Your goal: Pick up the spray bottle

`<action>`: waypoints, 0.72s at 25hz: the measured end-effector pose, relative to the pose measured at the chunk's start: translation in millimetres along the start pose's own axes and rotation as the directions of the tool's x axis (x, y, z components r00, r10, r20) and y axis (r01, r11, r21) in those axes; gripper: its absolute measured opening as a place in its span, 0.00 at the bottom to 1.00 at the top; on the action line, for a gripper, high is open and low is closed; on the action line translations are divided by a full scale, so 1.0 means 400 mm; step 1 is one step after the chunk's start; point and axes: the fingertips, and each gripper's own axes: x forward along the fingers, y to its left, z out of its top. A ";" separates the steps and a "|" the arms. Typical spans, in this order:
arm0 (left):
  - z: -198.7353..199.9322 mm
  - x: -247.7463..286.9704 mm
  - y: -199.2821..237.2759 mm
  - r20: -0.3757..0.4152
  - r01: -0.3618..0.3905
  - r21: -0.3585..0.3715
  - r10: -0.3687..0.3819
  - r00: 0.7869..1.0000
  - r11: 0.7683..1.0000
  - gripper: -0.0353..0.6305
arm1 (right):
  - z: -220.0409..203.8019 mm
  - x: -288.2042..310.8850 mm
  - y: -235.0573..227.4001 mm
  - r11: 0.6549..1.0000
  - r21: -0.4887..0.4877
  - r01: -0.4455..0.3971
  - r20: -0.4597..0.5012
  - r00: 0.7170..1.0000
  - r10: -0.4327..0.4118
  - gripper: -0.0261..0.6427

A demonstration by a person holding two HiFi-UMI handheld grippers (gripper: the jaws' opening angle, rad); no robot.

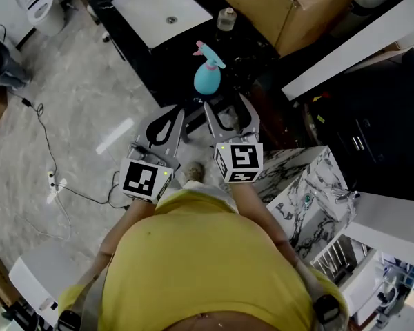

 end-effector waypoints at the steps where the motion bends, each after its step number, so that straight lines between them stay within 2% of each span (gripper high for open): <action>1: -0.004 0.007 0.005 -0.002 0.002 0.000 -0.002 1.000 1.000 0.06 | -0.003 0.008 -0.004 1.000 0.000 0.000 -0.001 1.000 0.000 0.47; 8: -0.030 0.062 0.045 -0.029 0.025 -0.027 -0.026 0.999 0.999 0.06 | -0.042 0.077 -0.033 0.999 0.030 0.015 -0.041 0.999 -0.014 0.50; 18: -0.083 0.157 0.088 -0.102 0.067 -0.036 -0.071 0.992 0.997 0.06 | -0.129 0.192 -0.055 0.999 0.029 -0.029 -0.115 0.993 0.033 0.57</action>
